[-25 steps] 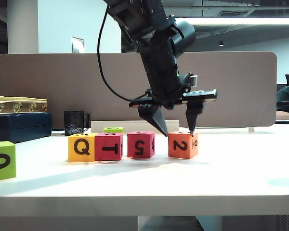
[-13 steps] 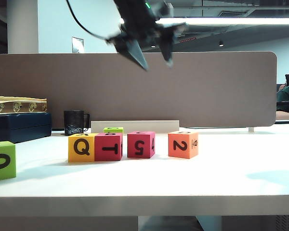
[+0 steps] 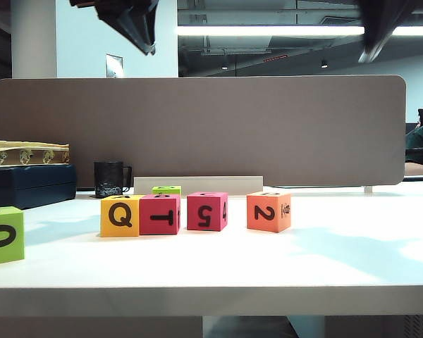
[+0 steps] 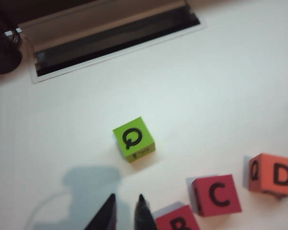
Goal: Select the appropriate blocks from the scattered letter blocks on the table and arrange them in a row to spell out "ABCD".
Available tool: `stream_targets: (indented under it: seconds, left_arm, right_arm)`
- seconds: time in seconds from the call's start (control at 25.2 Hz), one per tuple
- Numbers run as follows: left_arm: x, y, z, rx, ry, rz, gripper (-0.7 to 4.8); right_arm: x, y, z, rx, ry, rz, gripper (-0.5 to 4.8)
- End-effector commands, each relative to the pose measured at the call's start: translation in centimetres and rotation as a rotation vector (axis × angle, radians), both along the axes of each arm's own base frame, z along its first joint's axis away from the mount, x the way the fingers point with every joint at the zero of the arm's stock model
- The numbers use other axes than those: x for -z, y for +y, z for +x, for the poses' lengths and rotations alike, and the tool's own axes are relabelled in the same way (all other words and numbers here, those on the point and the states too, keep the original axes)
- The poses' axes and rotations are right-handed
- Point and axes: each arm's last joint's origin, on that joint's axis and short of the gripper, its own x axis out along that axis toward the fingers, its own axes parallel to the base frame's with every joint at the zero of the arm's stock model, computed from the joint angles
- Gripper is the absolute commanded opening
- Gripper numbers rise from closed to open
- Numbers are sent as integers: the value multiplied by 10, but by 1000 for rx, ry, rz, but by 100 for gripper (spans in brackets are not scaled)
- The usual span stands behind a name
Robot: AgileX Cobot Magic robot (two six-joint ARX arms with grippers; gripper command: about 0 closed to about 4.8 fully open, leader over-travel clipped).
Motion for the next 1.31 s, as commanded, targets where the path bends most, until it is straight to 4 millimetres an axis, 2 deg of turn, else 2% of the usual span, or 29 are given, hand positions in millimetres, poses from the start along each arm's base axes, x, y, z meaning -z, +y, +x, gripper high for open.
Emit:
stream_targets:
  seconds: [0.04,0.12,0.16,0.2,0.32,0.52,0.83,1.07,1.31]
  left_arm:
    - [0,4,-2,21,18,43,47]
    - [1,4,-2,30,23,58,39]
    - [1,4,-2,34,22,62,14]
    - [0,5,-3,49,13,80,-6]
    - [-4,7,-7,61,7,91,-6]
    - [-7,8,-16,151,56,33,-6]
    - [-5,14,-16,159,103,18,-6]
    - [-6,15,-19,163,115,21,-6]
    - [-6,16,-21,183,132,9,-6]
  right_arm:
    - [15,12,22,-15,-8,10,-2]
    - [29,20,37,-17,-3,7,-1]
    - [33,22,41,-17,-1,6,-1]
    - [45,29,54,-21,3,1,-2]
    - [66,37,71,-28,12,-10,-1]
    - [80,42,90,-33,-28,24,-1]
    - [84,36,105,-45,-60,108,-2]
    - [98,34,113,-43,-24,116,-1]
    - [120,36,123,-56,36,124,-2]
